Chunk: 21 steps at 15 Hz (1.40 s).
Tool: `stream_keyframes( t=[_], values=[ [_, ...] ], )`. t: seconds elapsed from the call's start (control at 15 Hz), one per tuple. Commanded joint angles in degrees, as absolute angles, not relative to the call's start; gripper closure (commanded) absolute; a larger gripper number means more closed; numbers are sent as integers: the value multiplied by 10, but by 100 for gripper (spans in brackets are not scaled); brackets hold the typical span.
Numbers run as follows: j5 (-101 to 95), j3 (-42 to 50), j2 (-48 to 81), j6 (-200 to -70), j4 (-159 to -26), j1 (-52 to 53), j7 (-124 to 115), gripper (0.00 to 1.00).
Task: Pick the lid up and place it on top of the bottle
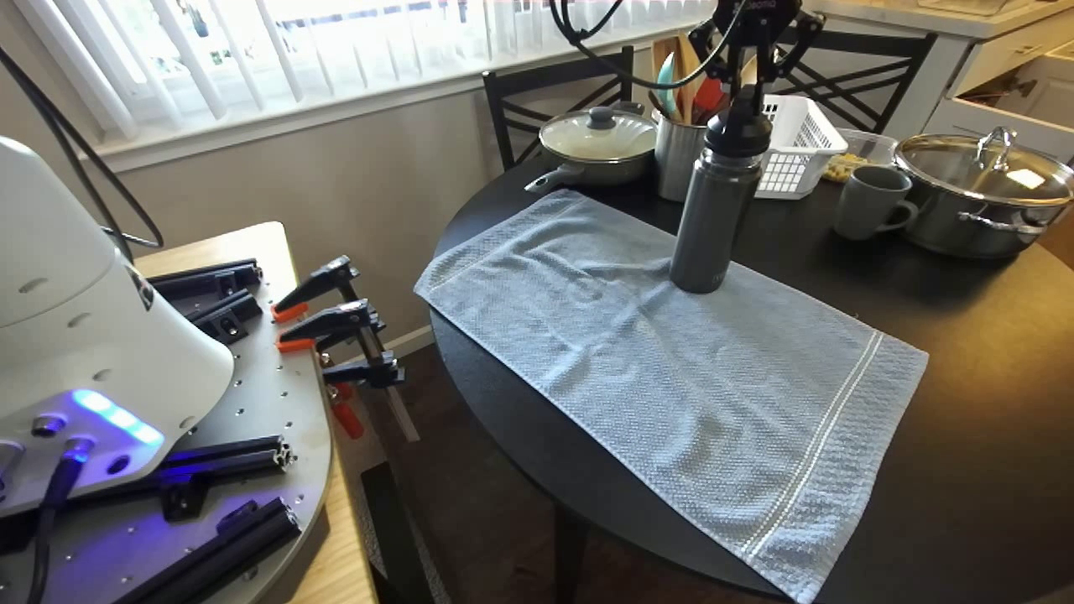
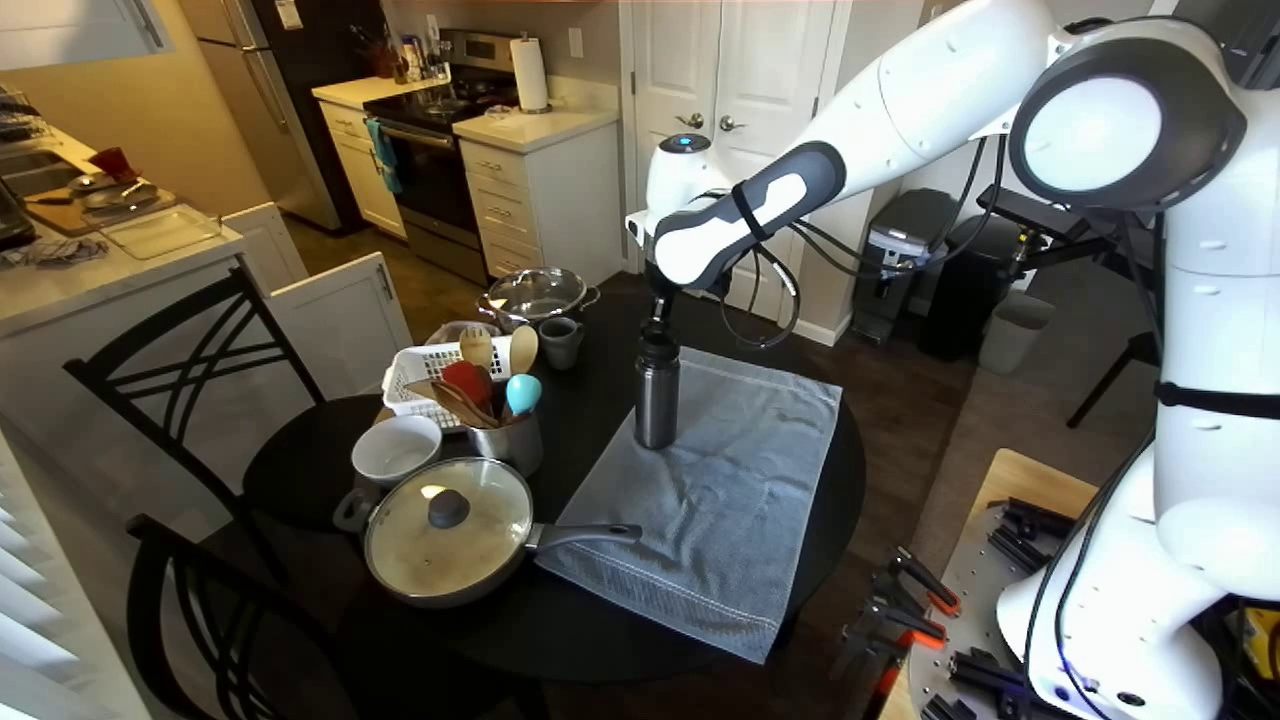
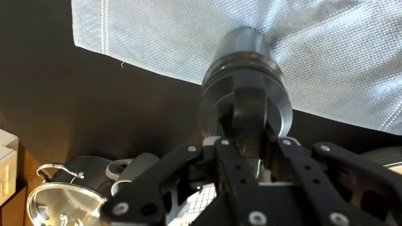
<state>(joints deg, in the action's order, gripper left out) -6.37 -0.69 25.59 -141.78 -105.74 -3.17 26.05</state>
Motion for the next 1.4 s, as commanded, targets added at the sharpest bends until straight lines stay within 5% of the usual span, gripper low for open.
stream_keyframes(
  t=[0.0,0.6,0.67,0.73,1.33],
  values=[
    [-77,-9,252,-1409,-1065,-31,244,94],
    [-74,-11,258,-1414,-1069,-32,248,94],
    [-76,-10,258,-1411,-1068,-31,246,63],
    [-73,-11,258,-1410,-1068,-33,249,50],
    [-68,-11,236,-1406,-1072,-42,256,0]
  ],
)
